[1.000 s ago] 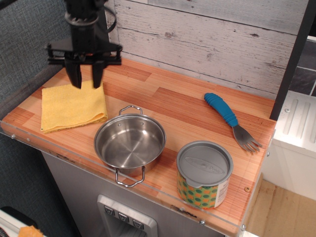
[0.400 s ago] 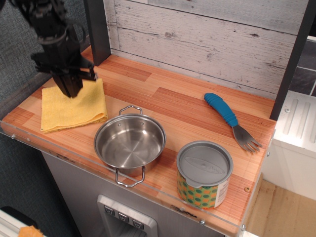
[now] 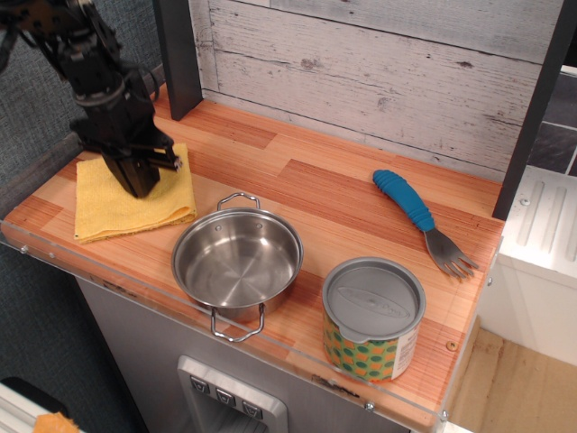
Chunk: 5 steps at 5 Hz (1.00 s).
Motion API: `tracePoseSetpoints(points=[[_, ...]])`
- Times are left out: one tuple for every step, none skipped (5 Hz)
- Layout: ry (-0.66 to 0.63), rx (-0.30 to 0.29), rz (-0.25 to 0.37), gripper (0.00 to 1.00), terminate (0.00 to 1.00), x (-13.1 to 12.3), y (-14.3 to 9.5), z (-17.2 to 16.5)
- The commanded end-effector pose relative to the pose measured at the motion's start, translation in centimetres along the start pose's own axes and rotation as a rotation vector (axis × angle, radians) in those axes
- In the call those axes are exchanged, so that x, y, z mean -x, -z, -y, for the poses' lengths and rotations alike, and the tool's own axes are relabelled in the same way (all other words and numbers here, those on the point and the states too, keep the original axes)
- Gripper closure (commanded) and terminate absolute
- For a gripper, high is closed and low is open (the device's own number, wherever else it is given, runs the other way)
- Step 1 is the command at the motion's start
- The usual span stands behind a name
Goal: Slide the yellow rag back so that it touches the wall.
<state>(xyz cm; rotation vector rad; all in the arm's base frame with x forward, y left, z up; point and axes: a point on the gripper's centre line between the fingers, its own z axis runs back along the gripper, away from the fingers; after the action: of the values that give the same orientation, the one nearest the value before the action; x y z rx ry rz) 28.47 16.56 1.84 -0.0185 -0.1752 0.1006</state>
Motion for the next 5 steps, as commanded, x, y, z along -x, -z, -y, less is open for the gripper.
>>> tracePoseSetpoints(points=[[-0.113,-0.04,0.021,1.0,0.0,-0.4,0.2,-0.4],[-0.162,-0.023,0.005,1.0,0.0,-0.8,0.7,0.1],[-0.247,-0.041,-0.003,1.0,0.0,-1.6,1.1,1.1],[-0.296,-0.034,0.05,1.0,0.0,-2.7,1.3,2.6],[-0.474,-0.046,0.149,1.0,0.0,-4.1,0.9,3.7]])
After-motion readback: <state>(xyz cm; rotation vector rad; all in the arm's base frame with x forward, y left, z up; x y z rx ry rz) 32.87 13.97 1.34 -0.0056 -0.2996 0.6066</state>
